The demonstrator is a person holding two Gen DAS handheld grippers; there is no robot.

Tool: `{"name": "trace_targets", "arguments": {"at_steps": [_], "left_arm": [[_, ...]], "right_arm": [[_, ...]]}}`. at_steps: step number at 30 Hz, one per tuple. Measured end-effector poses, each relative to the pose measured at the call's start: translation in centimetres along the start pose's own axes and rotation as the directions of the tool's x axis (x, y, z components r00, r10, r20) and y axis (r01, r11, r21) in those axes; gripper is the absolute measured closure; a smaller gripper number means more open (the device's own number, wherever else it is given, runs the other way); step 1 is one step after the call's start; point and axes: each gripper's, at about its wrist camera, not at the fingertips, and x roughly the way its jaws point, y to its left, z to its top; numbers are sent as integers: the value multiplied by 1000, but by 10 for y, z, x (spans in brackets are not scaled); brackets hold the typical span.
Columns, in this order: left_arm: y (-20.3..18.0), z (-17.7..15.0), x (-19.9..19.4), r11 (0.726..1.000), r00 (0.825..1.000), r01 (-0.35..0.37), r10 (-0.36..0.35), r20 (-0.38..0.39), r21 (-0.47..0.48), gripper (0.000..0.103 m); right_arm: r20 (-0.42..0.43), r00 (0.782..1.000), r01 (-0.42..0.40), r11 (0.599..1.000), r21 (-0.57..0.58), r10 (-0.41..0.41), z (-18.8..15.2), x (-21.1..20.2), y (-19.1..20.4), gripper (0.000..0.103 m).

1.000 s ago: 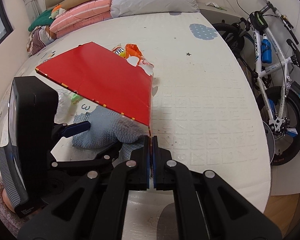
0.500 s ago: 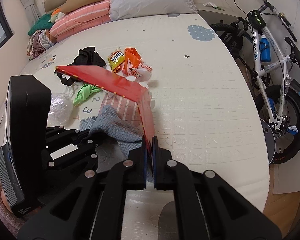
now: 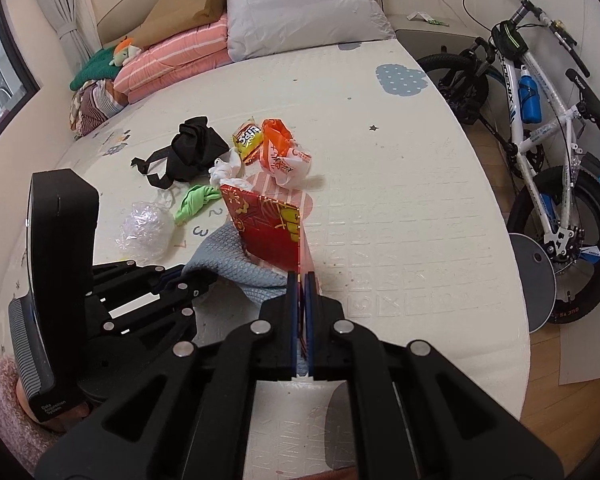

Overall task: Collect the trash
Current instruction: 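Carry the red envelope and grey cloth over the grey bin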

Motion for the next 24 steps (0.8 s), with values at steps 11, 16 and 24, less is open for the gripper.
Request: {"name": "trace_targets", "arguments": {"at_steps": [11,16,24], "left_arm": [[5,-12,6,999,999,-33,33,-40,-6,98],[4,-9,1,1000,999,-27,27,-27,-1,98],[-3,6,-19,1000,1000,-18,18,23,0,98]], "right_arm": [[-51,998,37,998,46,-34,-6,11,-16,101],[-21,999,46,999,28,-45,-4,4,-15,102],[51,996,65,997,42,-67,6,-25,-28,103]]}}
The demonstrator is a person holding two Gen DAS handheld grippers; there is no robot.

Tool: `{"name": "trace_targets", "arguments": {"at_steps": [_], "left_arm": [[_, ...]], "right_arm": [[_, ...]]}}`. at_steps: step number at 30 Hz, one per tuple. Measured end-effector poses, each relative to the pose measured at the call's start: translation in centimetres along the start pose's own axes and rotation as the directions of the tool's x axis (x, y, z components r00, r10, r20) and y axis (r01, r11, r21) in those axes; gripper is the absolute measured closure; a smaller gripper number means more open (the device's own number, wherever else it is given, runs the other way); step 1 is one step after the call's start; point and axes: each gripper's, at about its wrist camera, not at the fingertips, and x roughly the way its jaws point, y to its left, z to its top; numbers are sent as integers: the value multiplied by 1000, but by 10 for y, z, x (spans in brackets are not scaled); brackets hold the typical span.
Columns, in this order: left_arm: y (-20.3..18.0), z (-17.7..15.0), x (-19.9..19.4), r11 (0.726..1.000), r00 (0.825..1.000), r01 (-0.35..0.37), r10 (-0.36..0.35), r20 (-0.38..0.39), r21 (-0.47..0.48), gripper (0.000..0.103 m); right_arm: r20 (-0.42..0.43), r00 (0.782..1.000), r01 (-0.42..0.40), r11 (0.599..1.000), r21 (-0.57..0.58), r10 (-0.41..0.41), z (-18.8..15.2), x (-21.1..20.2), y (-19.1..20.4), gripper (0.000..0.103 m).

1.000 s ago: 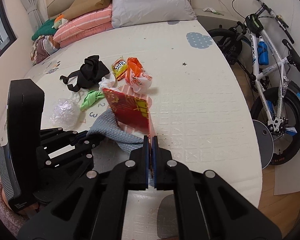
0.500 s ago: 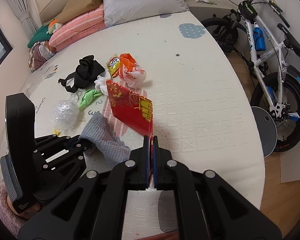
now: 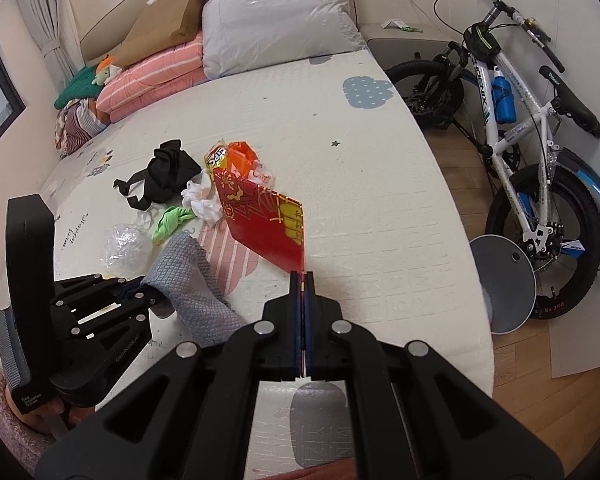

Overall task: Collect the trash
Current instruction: 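Carry the red envelope and grey cloth over the grey bin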

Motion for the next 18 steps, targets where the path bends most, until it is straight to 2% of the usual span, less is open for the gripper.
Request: {"name": "trace_targets", "arguments": {"at_steps": [8,18], "left_arm": [[-30,21,-19,1000,998,23,-24,52,21,98],[-115,53,-29,986,989,103,-115,93,129,98]], "right_arm": [[70,997,33,999,41,-36,3,-35,-35,103],[123,981,135,981,140,-152,-6,-81,-119,103]]}}
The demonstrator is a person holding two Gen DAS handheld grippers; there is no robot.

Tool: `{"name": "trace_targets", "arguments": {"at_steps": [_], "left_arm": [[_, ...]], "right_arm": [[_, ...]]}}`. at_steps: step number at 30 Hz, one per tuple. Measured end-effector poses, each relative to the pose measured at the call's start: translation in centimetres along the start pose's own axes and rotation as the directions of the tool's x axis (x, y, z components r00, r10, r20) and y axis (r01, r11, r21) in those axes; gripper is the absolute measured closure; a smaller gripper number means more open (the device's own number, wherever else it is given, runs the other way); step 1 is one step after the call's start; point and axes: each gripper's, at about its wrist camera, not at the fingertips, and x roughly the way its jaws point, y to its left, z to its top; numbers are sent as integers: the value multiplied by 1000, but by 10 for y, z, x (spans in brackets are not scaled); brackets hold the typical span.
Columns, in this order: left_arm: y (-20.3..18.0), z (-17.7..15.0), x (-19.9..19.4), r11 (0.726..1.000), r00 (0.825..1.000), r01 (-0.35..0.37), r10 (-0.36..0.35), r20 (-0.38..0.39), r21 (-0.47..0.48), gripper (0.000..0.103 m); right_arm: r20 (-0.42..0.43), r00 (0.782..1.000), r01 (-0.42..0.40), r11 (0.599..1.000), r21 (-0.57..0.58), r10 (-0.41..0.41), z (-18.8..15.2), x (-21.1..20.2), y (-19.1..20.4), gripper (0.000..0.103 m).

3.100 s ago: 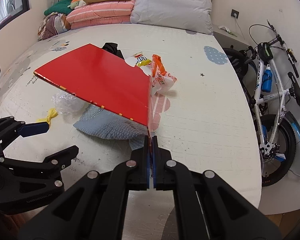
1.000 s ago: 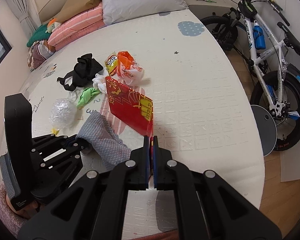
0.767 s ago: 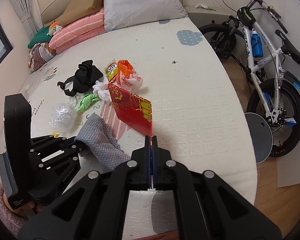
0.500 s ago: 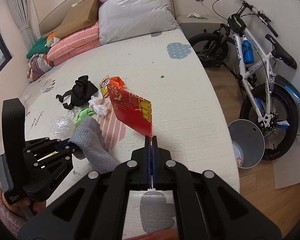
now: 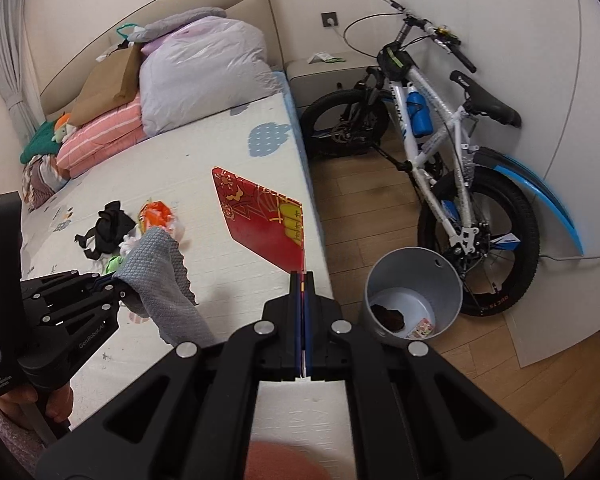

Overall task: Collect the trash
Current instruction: 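Carry the red envelope and grey cloth over the grey bin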

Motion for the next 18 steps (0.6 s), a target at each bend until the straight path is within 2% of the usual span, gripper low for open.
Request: {"name": "trace_targets", "arguments": {"at_steps": [11,18], "left_arm": [[-94,43,40,985,991,135,-135,-5,112,98],[-142,68,88,961,978,206,-206,-17,186,98]], "right_arm": [[31,988,145,983,115,-150,-1,-19,-109,103],[-3,981,190,968,162,-192,-2,13,-157,103]]}}
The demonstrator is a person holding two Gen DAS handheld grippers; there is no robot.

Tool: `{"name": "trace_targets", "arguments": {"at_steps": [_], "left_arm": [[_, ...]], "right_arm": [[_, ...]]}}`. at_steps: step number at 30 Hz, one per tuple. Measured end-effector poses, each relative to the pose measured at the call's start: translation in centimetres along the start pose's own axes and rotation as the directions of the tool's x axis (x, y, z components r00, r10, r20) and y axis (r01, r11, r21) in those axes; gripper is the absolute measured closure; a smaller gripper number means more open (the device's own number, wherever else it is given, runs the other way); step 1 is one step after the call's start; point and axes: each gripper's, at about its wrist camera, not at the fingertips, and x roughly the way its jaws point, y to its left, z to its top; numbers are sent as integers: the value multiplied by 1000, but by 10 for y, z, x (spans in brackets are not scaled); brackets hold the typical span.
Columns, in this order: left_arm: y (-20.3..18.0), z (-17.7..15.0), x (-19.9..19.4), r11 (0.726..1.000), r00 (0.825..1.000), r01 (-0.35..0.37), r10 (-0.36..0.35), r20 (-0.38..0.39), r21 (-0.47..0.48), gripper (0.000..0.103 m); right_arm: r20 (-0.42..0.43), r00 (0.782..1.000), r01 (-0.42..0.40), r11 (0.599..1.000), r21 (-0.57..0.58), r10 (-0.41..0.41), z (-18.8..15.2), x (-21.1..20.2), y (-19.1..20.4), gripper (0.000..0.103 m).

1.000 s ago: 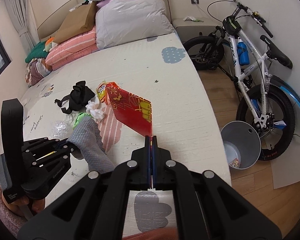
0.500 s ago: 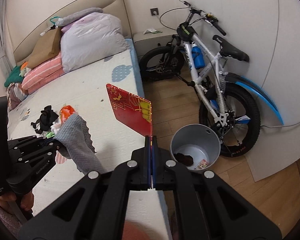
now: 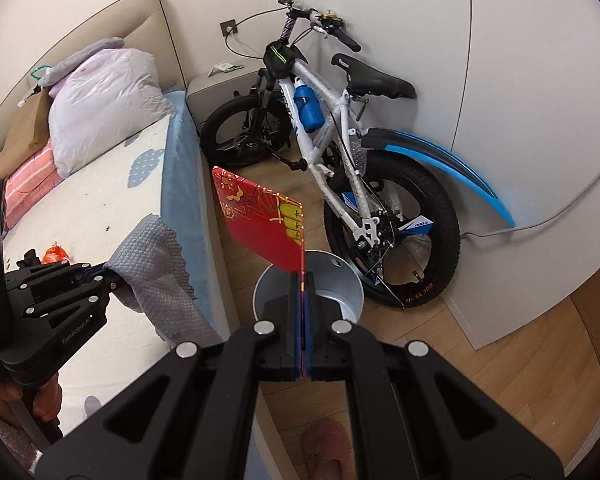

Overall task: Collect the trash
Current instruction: 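Carry the red envelope and grey cloth over the grey bin, then open the right gripper to drop the envelope while the left gripper lowers the cloth into the bin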

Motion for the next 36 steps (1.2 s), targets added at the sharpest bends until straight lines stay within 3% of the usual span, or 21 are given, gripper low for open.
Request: {"name": "trace_targets", "arguments": {"at_steps": [9,19,33,36], "left_arm": [[1,16,76,998,996,62,-61,-57,20,98],[16,11,125,996,990,83,-80,-113,19,98],[-2,24,141,992,987,123,-118,-113,37,98],[-12,32,145,991,987,124,-118,-112,48,93]], "right_arm": [[-78,997,21,1000,3,-21,14,88,-10,103],[-160,986,47,999,-8,-47,14,167,-4,98],[-158,985,79,997,24,-75,10,160,-28,96],[-138,986,100,995,26,-96,11,150,-35,96]]}}
